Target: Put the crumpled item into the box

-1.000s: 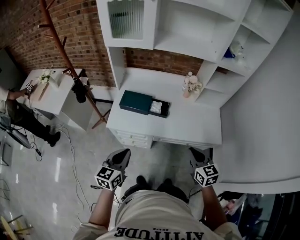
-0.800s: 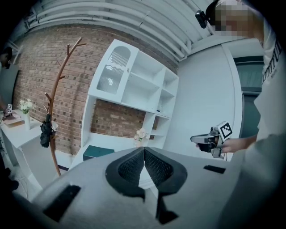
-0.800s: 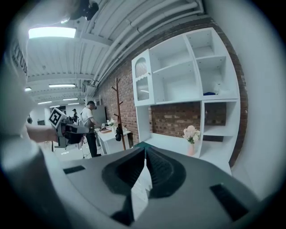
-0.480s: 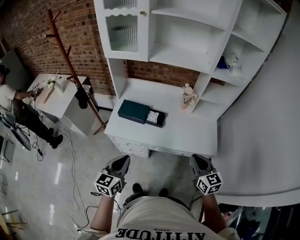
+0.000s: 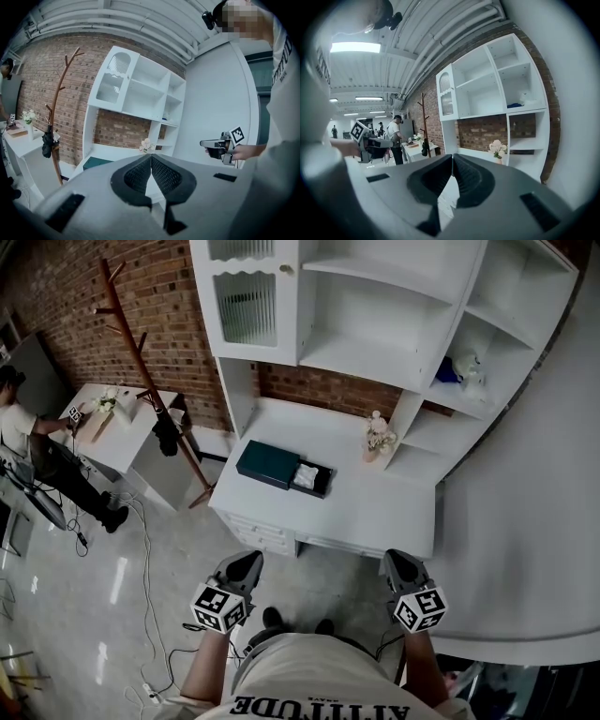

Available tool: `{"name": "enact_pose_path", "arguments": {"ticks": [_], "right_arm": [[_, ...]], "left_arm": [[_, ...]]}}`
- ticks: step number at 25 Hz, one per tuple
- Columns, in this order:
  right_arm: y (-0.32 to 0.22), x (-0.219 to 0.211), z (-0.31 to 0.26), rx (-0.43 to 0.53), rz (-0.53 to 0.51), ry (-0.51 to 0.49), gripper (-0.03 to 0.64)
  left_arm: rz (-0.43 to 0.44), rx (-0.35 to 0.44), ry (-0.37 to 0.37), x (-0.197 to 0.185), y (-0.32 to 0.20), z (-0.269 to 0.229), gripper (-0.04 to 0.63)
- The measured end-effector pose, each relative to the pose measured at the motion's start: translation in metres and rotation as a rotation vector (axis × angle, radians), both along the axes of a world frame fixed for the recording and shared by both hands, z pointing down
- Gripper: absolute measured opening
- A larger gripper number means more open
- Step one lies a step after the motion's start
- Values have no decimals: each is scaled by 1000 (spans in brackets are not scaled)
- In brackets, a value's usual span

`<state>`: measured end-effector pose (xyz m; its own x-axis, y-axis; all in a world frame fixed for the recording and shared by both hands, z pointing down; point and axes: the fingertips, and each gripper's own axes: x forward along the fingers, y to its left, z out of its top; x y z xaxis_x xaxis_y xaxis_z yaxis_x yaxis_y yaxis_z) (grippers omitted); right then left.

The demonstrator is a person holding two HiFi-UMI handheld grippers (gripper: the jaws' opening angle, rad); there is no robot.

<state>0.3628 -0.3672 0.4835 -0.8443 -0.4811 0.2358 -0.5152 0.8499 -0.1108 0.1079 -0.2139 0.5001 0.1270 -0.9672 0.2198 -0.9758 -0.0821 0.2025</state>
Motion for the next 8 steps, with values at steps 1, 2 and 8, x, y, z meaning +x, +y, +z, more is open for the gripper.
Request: {"name": "enact_pose_path", "arguments": {"ticks": [1, 2, 8], "right_arm": [[0, 0, 0, 2, -1, 0, 34], [-1, 0, 0, 3, -1, -1, 34], [-7, 3, -1, -1, 4, -5, 34]], "left_arm": [[-1, -2, -1, 0, 0, 1, 26], [-2, -4, -2, 1, 0, 1, 26], [4, 0, -9, 3, -6, -3, 26]]}}
